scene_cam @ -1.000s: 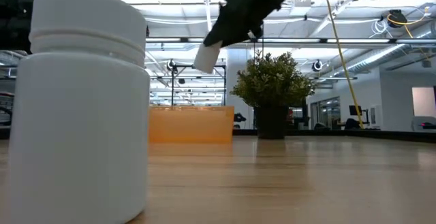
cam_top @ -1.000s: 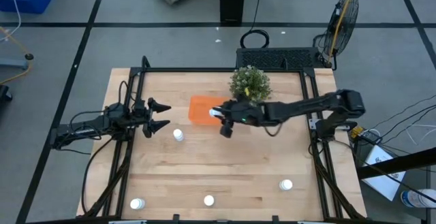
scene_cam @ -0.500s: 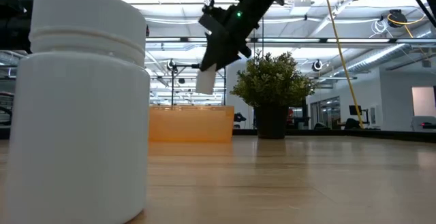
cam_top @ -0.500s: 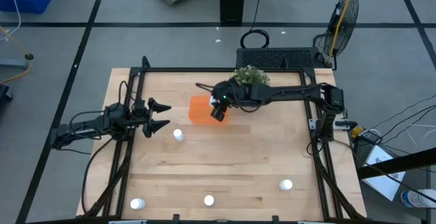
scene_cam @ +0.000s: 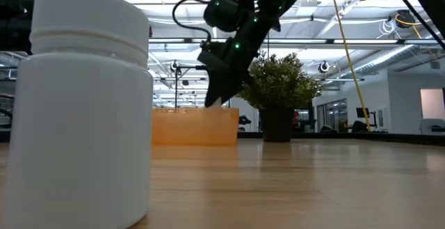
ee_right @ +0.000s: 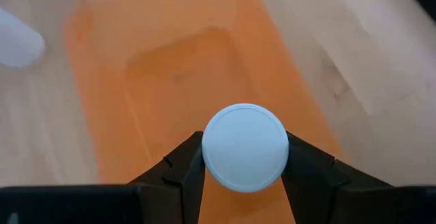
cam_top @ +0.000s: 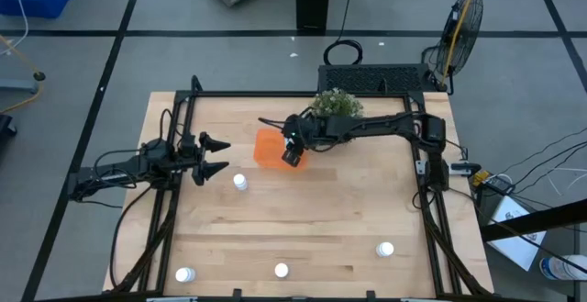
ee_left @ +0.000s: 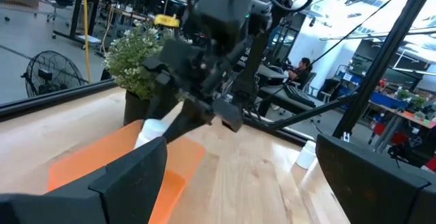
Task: Pick and place pill bottles into a basket
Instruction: Put the white pill bottle into the orange bin
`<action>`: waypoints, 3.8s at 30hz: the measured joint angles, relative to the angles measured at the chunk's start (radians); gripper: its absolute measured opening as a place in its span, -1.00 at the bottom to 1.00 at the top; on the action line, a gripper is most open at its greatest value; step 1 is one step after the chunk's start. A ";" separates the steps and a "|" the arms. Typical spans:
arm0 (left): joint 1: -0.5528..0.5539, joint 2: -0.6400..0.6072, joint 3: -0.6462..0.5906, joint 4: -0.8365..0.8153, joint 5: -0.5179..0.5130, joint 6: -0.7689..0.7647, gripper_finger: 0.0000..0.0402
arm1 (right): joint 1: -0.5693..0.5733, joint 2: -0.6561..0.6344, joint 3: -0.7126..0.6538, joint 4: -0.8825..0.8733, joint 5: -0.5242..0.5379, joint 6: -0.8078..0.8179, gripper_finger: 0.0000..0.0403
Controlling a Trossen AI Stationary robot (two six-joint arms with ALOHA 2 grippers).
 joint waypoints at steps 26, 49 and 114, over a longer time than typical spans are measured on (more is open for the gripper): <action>0.000 0.000 0.000 -0.001 0.001 -0.003 0.89 | -0.016 0.028 0.000 -0.002 -0.052 0.029 -0.07; 0.000 0.000 0.000 -0.001 0.002 -0.002 0.89 | -0.015 0.028 0.000 0.002 -0.052 0.022 0.12; 0.000 0.000 0.000 -0.049 0.002 -0.025 0.89 | 0.862 -0.338 -0.164 -0.698 -0.076 1.233 0.37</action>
